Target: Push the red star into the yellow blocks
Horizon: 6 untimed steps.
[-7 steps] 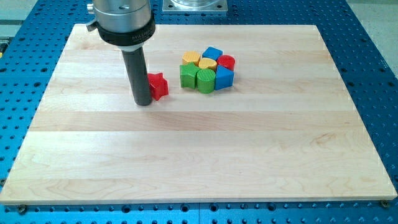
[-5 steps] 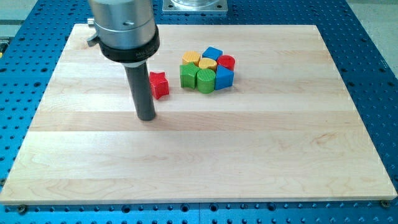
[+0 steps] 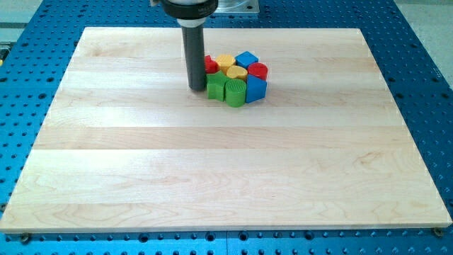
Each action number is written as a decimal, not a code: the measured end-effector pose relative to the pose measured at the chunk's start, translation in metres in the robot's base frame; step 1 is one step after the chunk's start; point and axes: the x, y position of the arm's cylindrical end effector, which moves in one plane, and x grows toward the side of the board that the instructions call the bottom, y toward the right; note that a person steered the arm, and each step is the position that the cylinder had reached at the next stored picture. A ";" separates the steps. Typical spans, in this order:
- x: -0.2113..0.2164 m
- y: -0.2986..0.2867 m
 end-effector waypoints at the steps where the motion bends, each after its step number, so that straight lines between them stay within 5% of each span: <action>1: -0.026 -0.042; 2: -0.055 -0.044; 4: -0.049 0.009; 6: -0.032 -0.007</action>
